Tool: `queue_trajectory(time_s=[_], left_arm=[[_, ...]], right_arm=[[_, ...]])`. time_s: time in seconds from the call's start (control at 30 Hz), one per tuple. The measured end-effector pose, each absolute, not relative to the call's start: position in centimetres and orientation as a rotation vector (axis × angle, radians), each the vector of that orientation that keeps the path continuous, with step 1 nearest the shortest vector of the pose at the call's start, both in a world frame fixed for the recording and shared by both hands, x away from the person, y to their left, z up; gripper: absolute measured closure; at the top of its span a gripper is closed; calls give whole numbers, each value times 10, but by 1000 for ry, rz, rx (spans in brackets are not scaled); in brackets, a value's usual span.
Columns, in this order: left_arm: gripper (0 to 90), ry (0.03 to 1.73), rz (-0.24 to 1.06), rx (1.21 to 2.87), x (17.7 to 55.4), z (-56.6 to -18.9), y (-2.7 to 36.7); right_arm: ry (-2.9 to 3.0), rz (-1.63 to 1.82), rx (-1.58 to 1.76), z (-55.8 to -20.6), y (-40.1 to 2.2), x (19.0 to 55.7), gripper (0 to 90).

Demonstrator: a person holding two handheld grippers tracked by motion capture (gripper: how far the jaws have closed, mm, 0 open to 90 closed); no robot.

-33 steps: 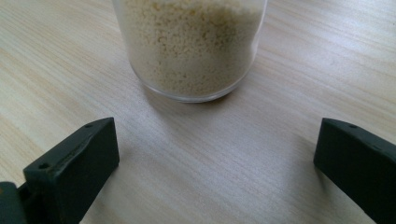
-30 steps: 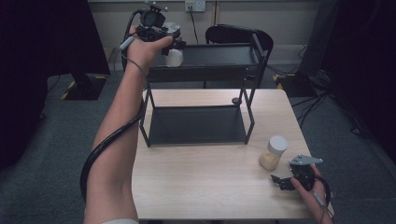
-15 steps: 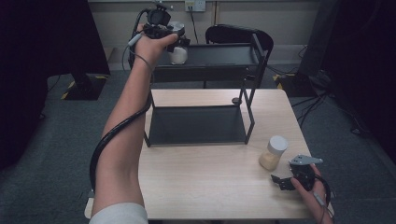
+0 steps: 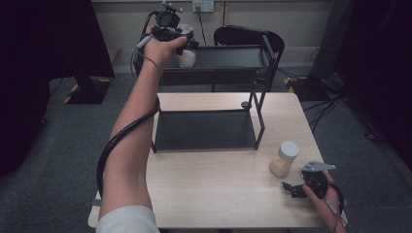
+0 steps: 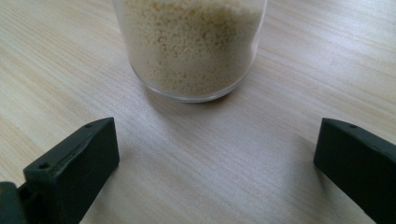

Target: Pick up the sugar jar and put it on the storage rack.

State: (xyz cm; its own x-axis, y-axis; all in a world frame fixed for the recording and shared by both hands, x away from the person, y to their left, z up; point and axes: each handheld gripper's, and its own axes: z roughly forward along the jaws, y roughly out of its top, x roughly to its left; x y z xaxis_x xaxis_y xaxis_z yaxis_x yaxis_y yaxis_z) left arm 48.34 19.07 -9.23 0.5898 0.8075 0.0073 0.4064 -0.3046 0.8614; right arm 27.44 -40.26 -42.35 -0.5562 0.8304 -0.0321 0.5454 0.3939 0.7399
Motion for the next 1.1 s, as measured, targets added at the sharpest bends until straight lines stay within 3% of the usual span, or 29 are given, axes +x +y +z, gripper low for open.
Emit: queue_trajectory(time_s=[0.23, 0.3, 0.53, 1.1], left_arm=[[300, 965, 561, 1921, 483, -95, 193], [211, 983, 548, 1930, 485, -94, 191], [87, 1026, 535, 1881, 479, -100, 194], [16, 1014, 568, 1832, 444, -106, 202]], right_arm=[[2259, 977, 1185, -424, -403, 274, 0], [2259, 977, 1185, -423, -403, 274, 0], [2259, 977, 1185, -424, -403, 274, 0], [2259, 976, 1183, -424, -403, 274, 0]])
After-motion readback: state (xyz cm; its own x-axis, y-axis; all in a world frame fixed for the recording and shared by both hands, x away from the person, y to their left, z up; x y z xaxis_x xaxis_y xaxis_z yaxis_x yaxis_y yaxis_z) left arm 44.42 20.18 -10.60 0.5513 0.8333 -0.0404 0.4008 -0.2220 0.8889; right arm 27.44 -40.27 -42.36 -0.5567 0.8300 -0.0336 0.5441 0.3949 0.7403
